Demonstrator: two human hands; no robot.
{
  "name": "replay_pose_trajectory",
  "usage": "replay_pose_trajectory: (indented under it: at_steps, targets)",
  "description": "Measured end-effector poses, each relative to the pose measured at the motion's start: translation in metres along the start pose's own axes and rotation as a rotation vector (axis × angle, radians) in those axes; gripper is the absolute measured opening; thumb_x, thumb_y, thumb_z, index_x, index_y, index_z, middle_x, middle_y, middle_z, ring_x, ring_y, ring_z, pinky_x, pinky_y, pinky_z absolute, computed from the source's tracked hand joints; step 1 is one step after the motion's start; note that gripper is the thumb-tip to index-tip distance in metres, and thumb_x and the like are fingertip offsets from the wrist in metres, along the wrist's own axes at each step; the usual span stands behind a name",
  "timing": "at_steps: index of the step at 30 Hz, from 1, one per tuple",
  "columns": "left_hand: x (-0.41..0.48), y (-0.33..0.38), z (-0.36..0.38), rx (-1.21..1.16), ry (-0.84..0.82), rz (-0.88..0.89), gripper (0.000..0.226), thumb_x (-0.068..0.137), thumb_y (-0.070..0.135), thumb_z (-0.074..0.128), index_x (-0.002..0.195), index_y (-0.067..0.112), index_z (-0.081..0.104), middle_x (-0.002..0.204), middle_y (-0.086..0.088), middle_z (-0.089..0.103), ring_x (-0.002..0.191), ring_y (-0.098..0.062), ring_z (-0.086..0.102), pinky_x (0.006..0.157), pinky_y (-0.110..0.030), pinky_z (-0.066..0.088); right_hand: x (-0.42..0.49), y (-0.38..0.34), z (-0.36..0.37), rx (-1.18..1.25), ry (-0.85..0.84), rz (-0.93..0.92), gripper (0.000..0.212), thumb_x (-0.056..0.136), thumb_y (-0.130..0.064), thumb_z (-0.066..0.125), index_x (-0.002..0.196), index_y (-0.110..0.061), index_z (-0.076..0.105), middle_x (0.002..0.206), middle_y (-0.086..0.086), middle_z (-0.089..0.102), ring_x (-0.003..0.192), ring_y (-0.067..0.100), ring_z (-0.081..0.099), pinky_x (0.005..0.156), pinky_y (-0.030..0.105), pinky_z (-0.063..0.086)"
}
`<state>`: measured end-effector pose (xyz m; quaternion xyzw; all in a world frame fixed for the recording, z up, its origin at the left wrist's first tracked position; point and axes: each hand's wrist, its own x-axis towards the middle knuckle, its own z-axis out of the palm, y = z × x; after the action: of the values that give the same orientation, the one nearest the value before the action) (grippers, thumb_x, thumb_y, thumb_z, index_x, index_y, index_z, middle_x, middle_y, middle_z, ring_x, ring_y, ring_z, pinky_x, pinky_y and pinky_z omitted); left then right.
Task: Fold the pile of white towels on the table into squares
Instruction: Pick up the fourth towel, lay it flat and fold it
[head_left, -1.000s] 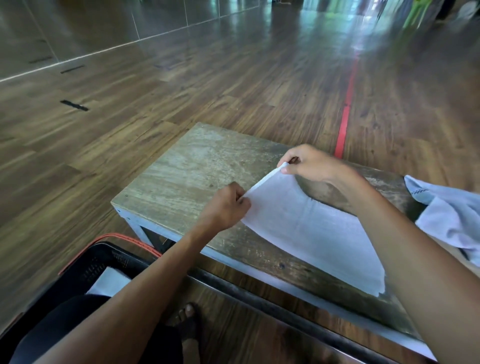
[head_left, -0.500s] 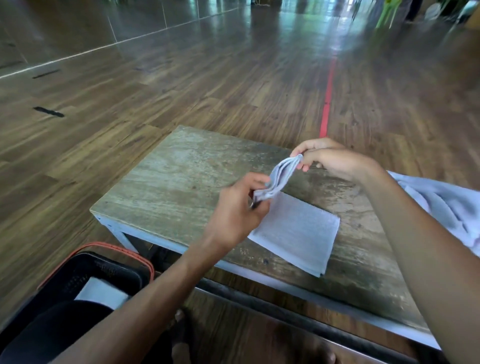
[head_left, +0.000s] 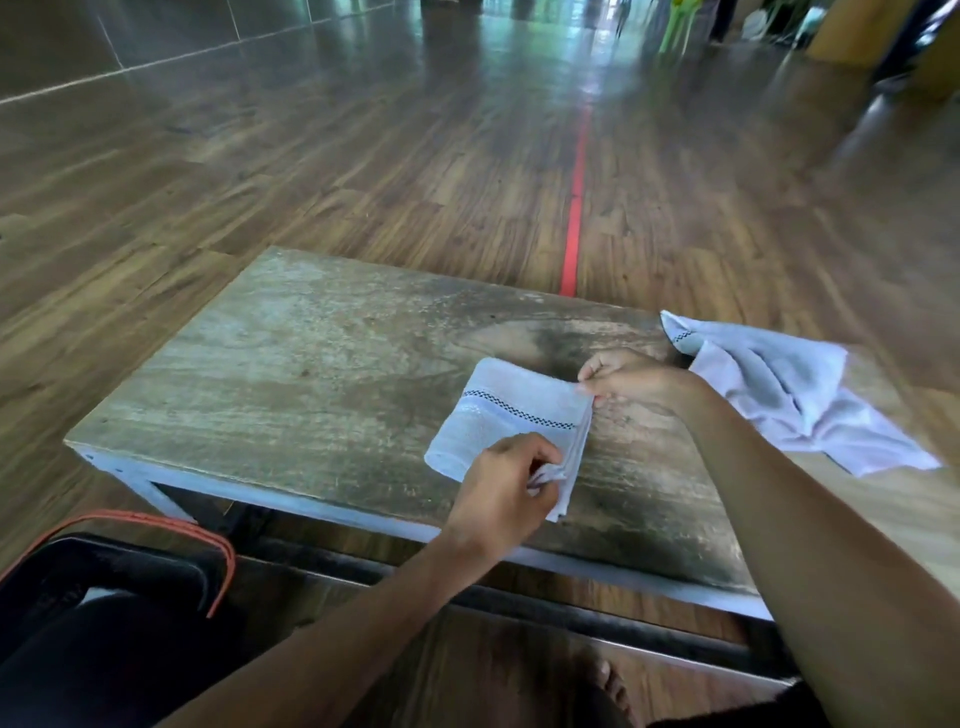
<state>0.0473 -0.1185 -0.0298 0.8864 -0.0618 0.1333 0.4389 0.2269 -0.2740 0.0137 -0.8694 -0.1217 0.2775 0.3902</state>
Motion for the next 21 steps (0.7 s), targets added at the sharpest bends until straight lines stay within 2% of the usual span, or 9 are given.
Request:
replay_pose_trajectory:
  at_steps: [2,4,7,9,11,13,15,19,21]
  targets:
    - [-0.003,-0.001,0.004,0.051,-0.001,0.052,0.017,0.075,0.004,0.065,0.091,0.009,0.065,0.085,-0.001,0.067,0.081,-0.016,0.060,0.069,-0.030,0.046,0.001,0.007,0.001,-0.008,0.050,0.002,0.015,0.086,-0.001,0.065,0.079,-0.012,0.057,0.076,0.006,0.061,0.066,0.015,0.057,0.062,0.021,0.047]
    - [-0.004,-0.001,0.006,0.107,0.008,0.107,0.018,0.071,0.002,0.066,0.087,0.009,0.064,0.081,-0.001,0.067,0.078,-0.019,0.060,0.064,-0.028,0.043,0.004,0.013,0.003,-0.023,0.105,0.014,0.018,0.086,0.001,0.063,0.077,-0.013,0.057,0.073,0.007,0.063,0.067,0.018,0.058,0.071,0.033,0.050]
    - [-0.004,0.002,0.007,0.133,0.012,0.148,0.019,0.070,0.000,0.066,0.087,0.009,0.063,0.078,-0.001,0.067,0.074,-0.018,0.060,0.061,-0.027,0.043,0.003,0.012,0.005,-0.026,0.129,0.028,0.004,0.087,-0.012,0.063,0.084,-0.014,0.062,0.081,0.004,0.068,0.077,0.020,0.064,0.088,0.040,0.050]
    - [-0.004,0.001,0.006,0.135,0.007,0.164,0.018,0.072,0.006,0.068,0.089,0.011,0.064,0.079,0.001,0.068,0.075,-0.015,0.060,0.061,-0.025,0.044,-0.003,0.007,0.004,-0.073,0.083,0.059,0.015,0.089,-0.028,0.062,0.094,-0.015,0.065,0.088,0.001,0.069,0.079,0.016,0.066,0.085,0.033,0.050]
    - [-0.004,-0.003,0.006,0.189,0.011,0.186,0.024,0.073,0.023,0.069,0.095,0.016,0.063,0.085,0.006,0.069,0.080,-0.013,0.063,0.069,-0.024,0.045,-0.010,0.002,0.004,-0.141,0.008,0.101,0.027,0.089,-0.039,0.061,0.100,-0.014,0.065,0.092,0.000,0.069,0.078,0.013,0.064,0.071,0.025,0.045]
    - [-0.003,-0.009,0.005,0.242,0.007,0.176,0.036,0.069,0.043,0.067,0.098,0.022,0.062,0.090,0.011,0.069,0.088,-0.009,0.061,0.080,-0.022,0.037,-0.012,0.001,0.004,-0.194,-0.022,0.133,0.031,0.087,-0.044,0.062,0.101,-0.016,0.065,0.094,-0.002,0.068,0.080,0.011,0.063,0.065,0.024,0.040]
    - [-0.004,-0.010,0.002,0.223,-0.030,0.128,0.046,0.066,0.053,0.067,0.100,0.022,0.064,0.096,0.013,0.069,0.094,-0.006,0.060,0.086,-0.019,0.031,-0.014,0.001,0.004,-0.203,-0.026,0.132,0.031,0.086,-0.042,0.065,0.102,-0.015,0.065,0.094,-0.002,0.067,0.081,0.010,0.063,0.067,0.023,0.042]
    - [0.002,-0.011,-0.018,0.309,-0.050,0.127,0.050,0.079,0.053,0.044,0.111,0.022,0.065,0.111,0.009,0.067,0.110,-0.011,0.058,0.096,-0.024,0.029,-0.013,0.003,0.008,-0.193,0.006,0.091,0.024,0.086,-0.034,0.067,0.095,-0.012,0.066,0.089,0.002,0.067,0.079,0.015,0.063,0.078,0.028,0.047]
    - [0.015,-0.017,-0.033,0.460,-0.088,0.097,0.047,0.088,0.045,0.040,0.127,0.024,0.056,0.133,0.006,0.056,0.127,-0.011,0.045,0.101,-0.026,0.022,-0.015,0.001,0.012,-0.219,0.037,0.073,0.024,0.088,-0.034,0.063,0.086,-0.010,0.062,0.081,0.005,0.062,0.072,0.019,0.057,0.075,0.032,0.044]
